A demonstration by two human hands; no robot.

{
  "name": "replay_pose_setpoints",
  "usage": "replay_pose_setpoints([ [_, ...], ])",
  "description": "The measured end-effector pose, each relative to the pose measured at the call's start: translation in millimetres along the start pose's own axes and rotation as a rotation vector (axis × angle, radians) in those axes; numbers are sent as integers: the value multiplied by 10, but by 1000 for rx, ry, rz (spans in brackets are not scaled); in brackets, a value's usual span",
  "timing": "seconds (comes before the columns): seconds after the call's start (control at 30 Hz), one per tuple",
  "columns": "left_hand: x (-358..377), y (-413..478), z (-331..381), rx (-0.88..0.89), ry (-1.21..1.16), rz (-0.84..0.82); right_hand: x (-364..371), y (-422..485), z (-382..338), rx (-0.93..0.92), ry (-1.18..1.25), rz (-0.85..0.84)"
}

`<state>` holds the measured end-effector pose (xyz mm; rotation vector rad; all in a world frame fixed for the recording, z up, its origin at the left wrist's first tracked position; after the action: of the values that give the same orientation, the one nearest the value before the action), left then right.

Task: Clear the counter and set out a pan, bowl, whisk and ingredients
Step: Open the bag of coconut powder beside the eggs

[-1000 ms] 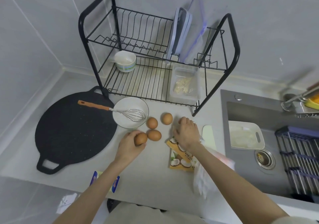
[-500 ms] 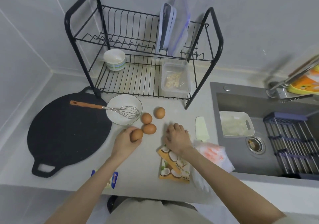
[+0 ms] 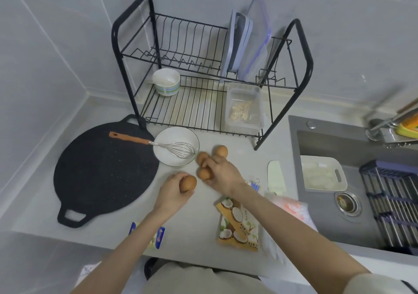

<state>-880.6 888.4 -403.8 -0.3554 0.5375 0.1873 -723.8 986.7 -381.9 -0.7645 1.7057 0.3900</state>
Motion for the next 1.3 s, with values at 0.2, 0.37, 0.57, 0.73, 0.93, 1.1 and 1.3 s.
replay_pose_setpoints([
  [0.2,14,-25,71,28,7,1,45,-46,41,49,22,-7],
  [0.37,85,11,209,64,-2,-19,-24,-153,210,166,158,4],
  [0.57,353,115,548,145,-22,-95,-281,-363,689,366,296,104],
  [0.73,591,324,851,230,114,-98,-348,-436,1017,499,305,147],
  [0.93,814,660,1211,210,373,-82,-337,-403,1288,579,339,162],
  [1.1,1010,859,1334,176,384,-69,-307,-328,1413,638,395,177],
  [1.3,1148,973,1359,121,350,-40,-259,-231,1482,664,452,170],
])
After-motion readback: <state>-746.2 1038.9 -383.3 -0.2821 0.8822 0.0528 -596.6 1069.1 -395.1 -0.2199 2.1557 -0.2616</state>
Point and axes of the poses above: each hand's wrist, its own y-axis towards the middle knuckle, its own x-axis out of the palm, z = x × y, the point moved 1 cm from there along y, towards the middle knuckle, and after that the axes turned 7 degrees about -y, right-handed, at the moved point
